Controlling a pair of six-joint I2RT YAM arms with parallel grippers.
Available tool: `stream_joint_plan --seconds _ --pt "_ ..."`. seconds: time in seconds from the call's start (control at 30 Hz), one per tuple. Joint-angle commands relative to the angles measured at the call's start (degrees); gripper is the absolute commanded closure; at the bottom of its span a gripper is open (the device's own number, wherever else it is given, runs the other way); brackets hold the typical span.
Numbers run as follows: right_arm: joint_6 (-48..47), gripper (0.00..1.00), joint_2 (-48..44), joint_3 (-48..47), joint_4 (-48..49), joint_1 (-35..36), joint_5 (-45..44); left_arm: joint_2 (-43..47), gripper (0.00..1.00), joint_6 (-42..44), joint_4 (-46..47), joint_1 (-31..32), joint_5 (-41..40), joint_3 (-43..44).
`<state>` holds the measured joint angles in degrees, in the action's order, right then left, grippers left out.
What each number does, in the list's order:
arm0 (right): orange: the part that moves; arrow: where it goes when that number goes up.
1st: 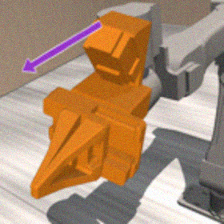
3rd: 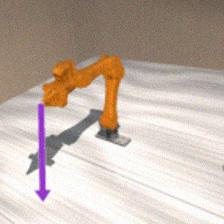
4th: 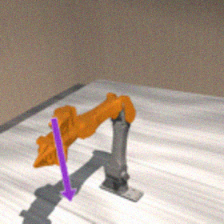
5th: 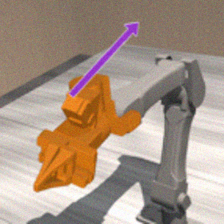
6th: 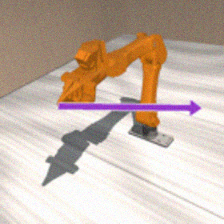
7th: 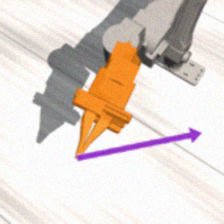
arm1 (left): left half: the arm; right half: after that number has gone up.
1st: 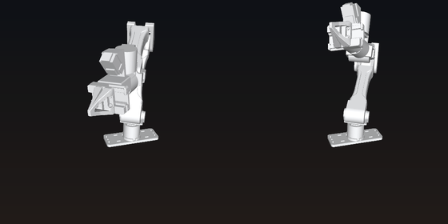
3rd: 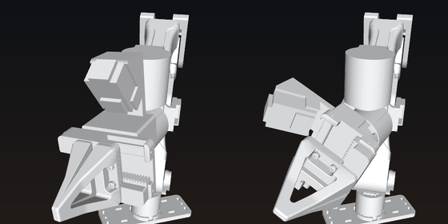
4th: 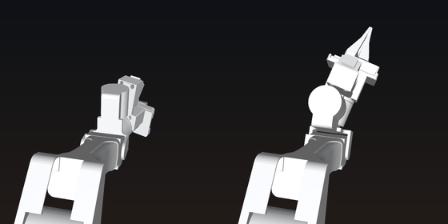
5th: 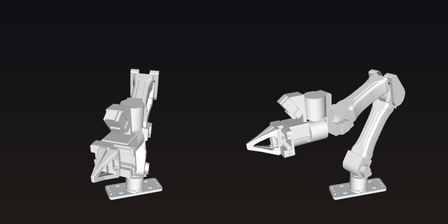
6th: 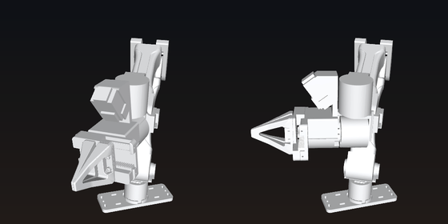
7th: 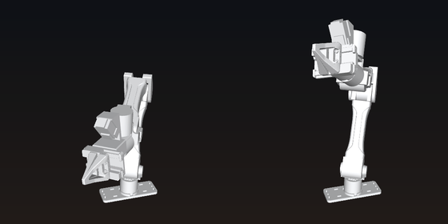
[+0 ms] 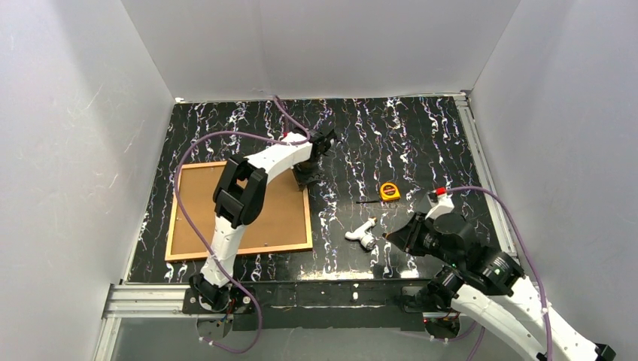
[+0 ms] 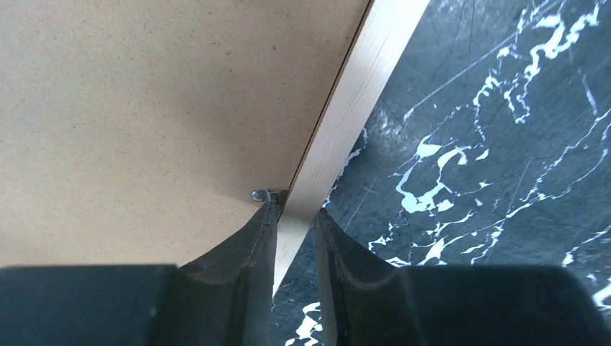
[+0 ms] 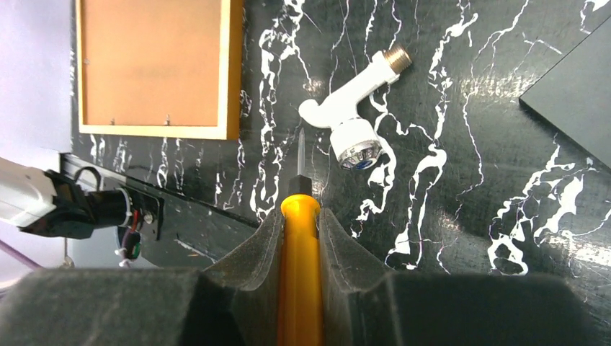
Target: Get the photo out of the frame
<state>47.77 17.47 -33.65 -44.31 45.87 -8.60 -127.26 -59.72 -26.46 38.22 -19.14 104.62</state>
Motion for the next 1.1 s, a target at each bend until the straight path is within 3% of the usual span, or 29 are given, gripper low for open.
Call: stream_joint_plan --seconds 0.0,0.2,0.4,0.5,0.63,0.7,0.87,0.93,1.07 --pt "-0.97 0.99 4.92 -0.25 5.14 0.01 2.57 5.66 0.73 -2.52 0.79 -2.73 9.64 -4.7" --pt "-2.18 0.99 9.72 -0.97 7.16 0.04 3.71 12.34 0.36 5.59 11.02 -7.0 29.7 -12.47" --pt "-2.84 0.99 15.1 -1.27 10.19 0.01 4.2 29.43 0.28 14.23 14.97 -10.79 44.42 -27.55" --pt "-2.11 0.99 19.03 -0.77 14.34 0.19 6.68 41.97 0.26 18.67 13.43 -12.17 46.83 -37.39" --pt "-0.5 0.99 25.74 -1.14 19.85 1.58 9.43 57.24 0.19 24.11 5.0 -14.59 42.66 -48.61" --pt "0.09 0.99 29.31 -2.41 21.51 3.71 6.75 63.73 0.15 24.4 0.47 -16.4 39.8 -52.98" --pt "-0.91 0.99 42.84 -11.13 23.65 8.62 1.41 71.94 0.14 24.89 -5.7 -19.48 35.2 -59.15" --pt "-1.67 0.99 47.96 -15.95 22.91 10.07 -1.4 71.31 0.21 23.74 -6.75 -20.57 35.24 -59.37" --pt "-4.09 0.99 56.82 -24.97 22.02 10.9 -2.95 66.33 0.36 21.16 -4.36 -22.59 43.62 -60.0"
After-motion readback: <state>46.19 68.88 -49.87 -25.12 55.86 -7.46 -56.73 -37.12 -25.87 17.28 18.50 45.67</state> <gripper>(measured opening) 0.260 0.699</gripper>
